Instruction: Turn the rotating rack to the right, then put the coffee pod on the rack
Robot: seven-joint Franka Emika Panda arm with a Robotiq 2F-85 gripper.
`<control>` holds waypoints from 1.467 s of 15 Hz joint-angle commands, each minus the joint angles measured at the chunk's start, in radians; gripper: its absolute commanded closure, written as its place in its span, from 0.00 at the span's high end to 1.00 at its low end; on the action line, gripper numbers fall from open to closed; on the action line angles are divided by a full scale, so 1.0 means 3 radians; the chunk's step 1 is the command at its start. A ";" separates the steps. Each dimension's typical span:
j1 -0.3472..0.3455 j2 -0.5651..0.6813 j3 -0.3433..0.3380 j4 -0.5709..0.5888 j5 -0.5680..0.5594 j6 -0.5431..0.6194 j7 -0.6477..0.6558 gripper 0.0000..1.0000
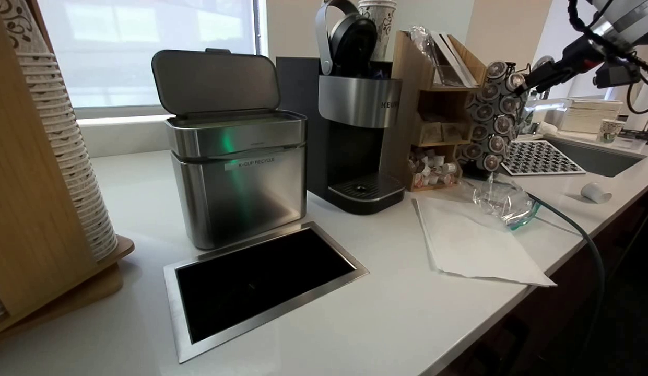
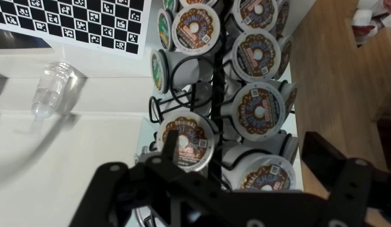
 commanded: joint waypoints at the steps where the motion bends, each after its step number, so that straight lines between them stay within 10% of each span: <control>1: 0.0031 -0.0186 -0.0038 -0.0206 -0.0286 -0.0033 0.0296 1.00; 22: -0.0069 -0.0734 -0.0043 -0.0670 -0.1757 -0.0065 0.1901 1.00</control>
